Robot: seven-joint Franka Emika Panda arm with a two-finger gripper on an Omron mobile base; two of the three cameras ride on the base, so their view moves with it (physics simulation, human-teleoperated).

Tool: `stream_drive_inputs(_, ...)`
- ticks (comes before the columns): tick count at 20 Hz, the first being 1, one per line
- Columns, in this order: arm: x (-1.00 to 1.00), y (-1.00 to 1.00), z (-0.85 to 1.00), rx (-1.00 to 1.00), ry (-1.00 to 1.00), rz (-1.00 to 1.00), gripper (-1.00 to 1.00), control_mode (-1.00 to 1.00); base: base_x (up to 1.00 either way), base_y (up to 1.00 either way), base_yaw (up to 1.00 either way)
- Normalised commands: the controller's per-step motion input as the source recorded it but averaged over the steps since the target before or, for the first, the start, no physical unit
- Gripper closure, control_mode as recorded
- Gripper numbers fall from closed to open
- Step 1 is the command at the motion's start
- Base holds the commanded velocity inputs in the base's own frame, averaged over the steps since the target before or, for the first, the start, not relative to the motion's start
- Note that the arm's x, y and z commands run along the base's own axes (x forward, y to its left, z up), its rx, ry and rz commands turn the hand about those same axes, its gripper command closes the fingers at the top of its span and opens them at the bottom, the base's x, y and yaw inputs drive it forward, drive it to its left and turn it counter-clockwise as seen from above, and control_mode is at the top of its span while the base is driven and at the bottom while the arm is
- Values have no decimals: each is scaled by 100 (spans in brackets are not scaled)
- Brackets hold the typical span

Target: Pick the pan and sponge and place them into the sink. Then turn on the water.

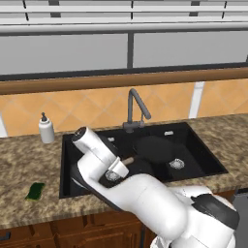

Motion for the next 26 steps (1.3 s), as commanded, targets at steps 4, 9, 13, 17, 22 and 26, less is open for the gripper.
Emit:
stream_drive_inputs(4, 41, 27, -20, 5, -2, 17, 100, -100, 0, 0, 0)
stream_drive_inputs(9, 32, 11, -34, 8, 0, 12, 100, -100, 0, 0, 0)
stream_drive_inputs(13, 16, 0, -57, 12, -1, 8, 100, -100, 0, 0, 0)
stream_drive_inputs(17, 15, 0, -53, 15, -3, 7, 100, -100, 0, 0, 0)
stream_drive_inputs(22, 27, 0, -41, 15, -7, 2, 100, -100, 0, 0, 0)
stream_drive_inputs(26, 54, -1, -32, 9, -7, 0, 100, -100, 0, 0, 0)
